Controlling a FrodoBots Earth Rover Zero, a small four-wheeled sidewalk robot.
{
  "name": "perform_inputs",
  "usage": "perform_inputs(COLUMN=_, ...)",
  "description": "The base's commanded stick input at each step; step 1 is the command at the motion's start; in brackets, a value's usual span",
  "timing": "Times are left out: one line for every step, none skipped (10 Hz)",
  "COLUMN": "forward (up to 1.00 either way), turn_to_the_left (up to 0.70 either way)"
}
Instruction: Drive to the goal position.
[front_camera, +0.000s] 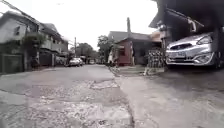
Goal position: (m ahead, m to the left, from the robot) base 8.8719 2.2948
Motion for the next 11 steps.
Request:
perform_inputs(forward=1.0, turn_to_the_left=0.0)
perform_inputs(forward=1.0, turn_to_the_left=0.0)
perform_inputs(forward=1.0, turn_to_the_left=0.27)
perform_inputs(forward=1.0, turn_to_the_left=0.15)
perform_inputs(forward=1.0, turn_to_the_left=0.0)
perform_inputs(forward=1.0, turn_to_the_left=0.0)
perform_inputs(forward=1.0, turn_to_the_left=0.0)
perform_inputs(forward=1.0, turn_to_the_left=0.0)
perform_inputs(forward=1.0, turn_to_the_left=0.09)
perform_inputs(forward=1.0, turn_to_the_left=0.27)
perform_inputs(forward=1.0, turn_to_the_left=0.22)
